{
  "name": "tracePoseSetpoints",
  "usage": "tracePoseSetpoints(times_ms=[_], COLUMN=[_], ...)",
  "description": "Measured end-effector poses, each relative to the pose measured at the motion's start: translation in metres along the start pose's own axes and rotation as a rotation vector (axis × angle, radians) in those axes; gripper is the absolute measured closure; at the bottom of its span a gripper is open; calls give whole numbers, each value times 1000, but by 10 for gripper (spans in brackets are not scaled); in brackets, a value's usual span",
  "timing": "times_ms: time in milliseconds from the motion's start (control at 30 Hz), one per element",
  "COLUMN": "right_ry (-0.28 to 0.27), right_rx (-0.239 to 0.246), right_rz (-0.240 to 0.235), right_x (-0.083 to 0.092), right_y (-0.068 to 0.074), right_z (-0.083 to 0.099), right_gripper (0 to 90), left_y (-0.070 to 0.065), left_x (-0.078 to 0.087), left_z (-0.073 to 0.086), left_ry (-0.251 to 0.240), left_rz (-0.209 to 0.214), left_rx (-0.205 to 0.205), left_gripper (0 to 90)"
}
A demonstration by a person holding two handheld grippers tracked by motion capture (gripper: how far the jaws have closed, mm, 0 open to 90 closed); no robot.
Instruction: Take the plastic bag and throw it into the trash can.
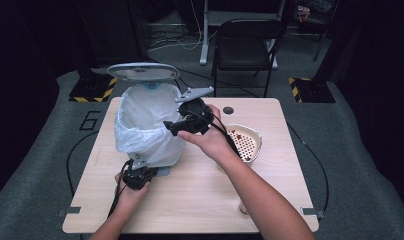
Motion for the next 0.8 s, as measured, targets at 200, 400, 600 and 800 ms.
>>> tracePoseSetpoints(times_ms=[200, 400, 600, 800], right_ry=[26, 29, 25, 24], right_rx=[-10, -16, -5, -17], right_rz=[20, 28, 54, 67], right_x=[10, 19, 30, 37], right_y=[-5, -9, -13, -14], right_z=[18, 37, 62, 93], right_gripper=[335, 334, 334, 333], left_y=[0, 0, -2, -2], left_x=[0, 1, 0, 0], left_z=[0, 1, 1, 1], left_ry=[-3, 21, -1, -2], left_rz=[8, 0, 18, 13], left_rx=[5, -3, 21, 18], left_gripper=[900, 900, 900, 900])
Point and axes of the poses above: each handheld gripper's, and its own axes: x roughly backward along the jaws, z roughly out of its underside, y roughly to its left, the point moved 3 cm from there along -x, roughly forward along the jaws, and after that the axes turned 13 degrees about y, right-handed, at the moved point
